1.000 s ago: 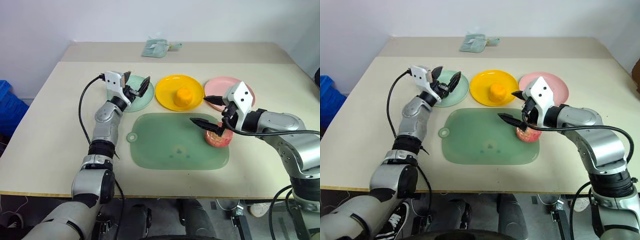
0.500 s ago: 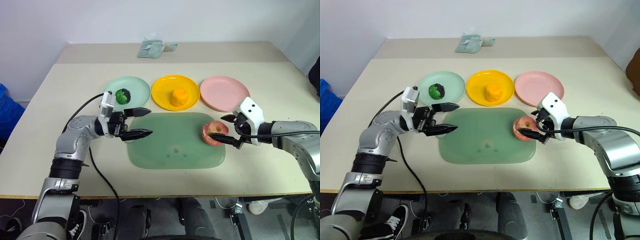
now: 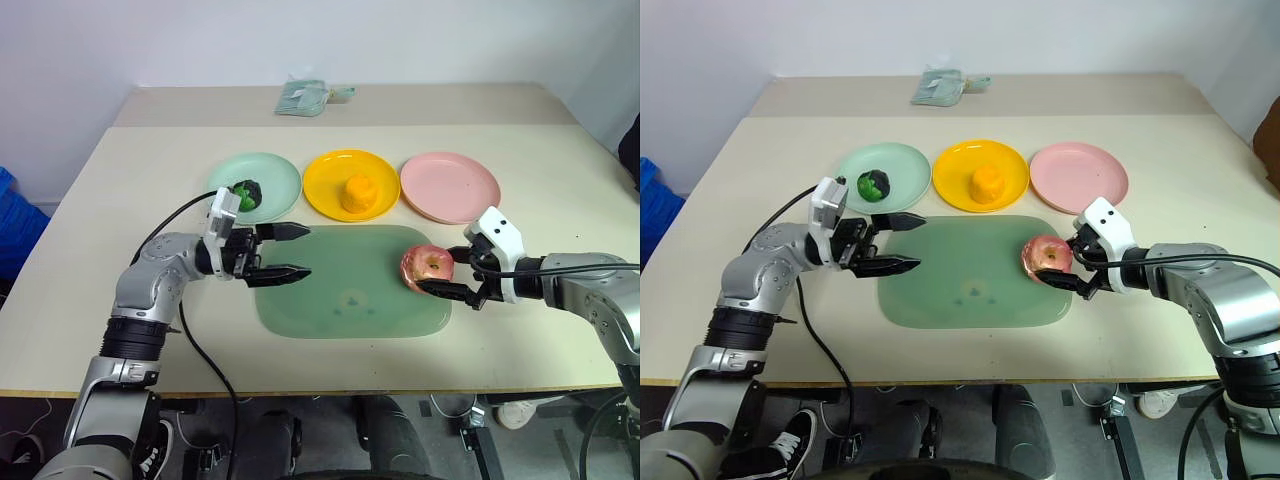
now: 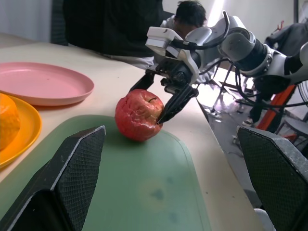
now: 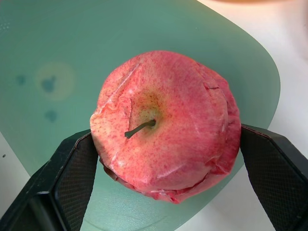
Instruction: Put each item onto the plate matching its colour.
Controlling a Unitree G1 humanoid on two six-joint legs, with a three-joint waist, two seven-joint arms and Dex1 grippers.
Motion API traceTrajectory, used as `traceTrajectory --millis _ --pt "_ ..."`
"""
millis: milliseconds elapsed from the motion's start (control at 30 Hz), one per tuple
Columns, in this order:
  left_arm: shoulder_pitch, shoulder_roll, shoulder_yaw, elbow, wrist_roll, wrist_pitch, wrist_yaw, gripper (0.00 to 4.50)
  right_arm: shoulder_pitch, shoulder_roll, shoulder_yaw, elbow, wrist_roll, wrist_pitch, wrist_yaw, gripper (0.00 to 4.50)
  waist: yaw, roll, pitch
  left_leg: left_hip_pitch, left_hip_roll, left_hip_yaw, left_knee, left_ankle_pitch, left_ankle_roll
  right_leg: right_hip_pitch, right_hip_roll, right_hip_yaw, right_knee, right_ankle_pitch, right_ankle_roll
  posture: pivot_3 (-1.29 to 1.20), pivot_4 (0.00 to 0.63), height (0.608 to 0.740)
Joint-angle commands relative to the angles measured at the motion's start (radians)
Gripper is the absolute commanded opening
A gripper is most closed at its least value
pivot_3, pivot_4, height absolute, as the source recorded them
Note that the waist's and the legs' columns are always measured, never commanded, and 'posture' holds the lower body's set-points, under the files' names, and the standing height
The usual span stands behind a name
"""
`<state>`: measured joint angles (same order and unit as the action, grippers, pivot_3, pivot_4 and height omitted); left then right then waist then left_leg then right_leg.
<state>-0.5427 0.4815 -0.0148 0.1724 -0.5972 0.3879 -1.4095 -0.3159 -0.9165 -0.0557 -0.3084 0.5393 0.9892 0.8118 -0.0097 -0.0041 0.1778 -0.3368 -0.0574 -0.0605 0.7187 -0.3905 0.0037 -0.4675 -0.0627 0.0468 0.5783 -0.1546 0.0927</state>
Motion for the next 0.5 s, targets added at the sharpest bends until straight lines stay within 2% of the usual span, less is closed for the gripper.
traceTrajectory --millis 33,200,300,367,400,500 --pt "0.006 -0.001 0.011 -0.039 -0.002 -0.010 0.016 4.47 -0.034 0.023 -0.066 -0.020 0.050 0.017 -0.004 4.50 0.000 0.000 0.000 0.000 0.000 0.000 0.000 0.001 -0.001 0.000 0.000 0.000 0.000 0.000 0.000 0.00 0.150 0.740" --pt "0.010 -0.009 0.006 -0.049 0.004 -0.022 0.034 4.47 -0.026 0.022 -0.049 -0.005 0.045 0.019 0.000 4.50 0.001 0.000 0.000 0.000 0.000 0.000 0.000 0.002 -0.003 0.000 0.000 0.000 0.000 0.000 0.000 0.00 0.150 0.740" --pt "0.009 -0.013 0.003 -0.049 0.011 -0.031 0.043 4.50 -0.030 0.033 -0.052 -0.004 0.055 0.031 -0.002 3.69 0.000 0.000 0.000 0.000 0.000 0.000 0.000 0.002 -0.004 0.000 0.000 0.000 0.000 0.000 0.000 0.00 0.150 0.740" --pt "0.008 -0.014 0.005 -0.048 0.010 -0.029 0.047 4.50 -0.032 0.035 -0.051 -0.006 0.052 0.028 -0.005 2.76 0.000 0.000 0.000 0.000 0.000 0.000 0.000 0.002 -0.004 0.000 0.000 0.000 0.000 0.000 0.000 0.00 0.150 0.740" --pt "0.007 -0.014 0.005 -0.047 0.010 -0.028 0.049 4.50 -0.036 0.035 -0.047 -0.005 0.040 0.018 -0.012 2.55 0.000 0.000 0.000 0.000 0.000 0.000 0.000 0.002 -0.004 0.000 0.000 0.000 0.000 0.000 0.000 0.00 0.150 0.740" --pt "0.007 -0.016 0.009 -0.044 0.011 -0.032 0.056 4.50 -0.055 0.049 -0.060 0.007 0.037 0.011 -0.030 2.55 0.000 0.000 0.000 0.000 0.000 0.000 0.000 0.002 -0.004 0.000 0.000 0.000 0.000 0.000 0.000 0.00 0.150 0.740"
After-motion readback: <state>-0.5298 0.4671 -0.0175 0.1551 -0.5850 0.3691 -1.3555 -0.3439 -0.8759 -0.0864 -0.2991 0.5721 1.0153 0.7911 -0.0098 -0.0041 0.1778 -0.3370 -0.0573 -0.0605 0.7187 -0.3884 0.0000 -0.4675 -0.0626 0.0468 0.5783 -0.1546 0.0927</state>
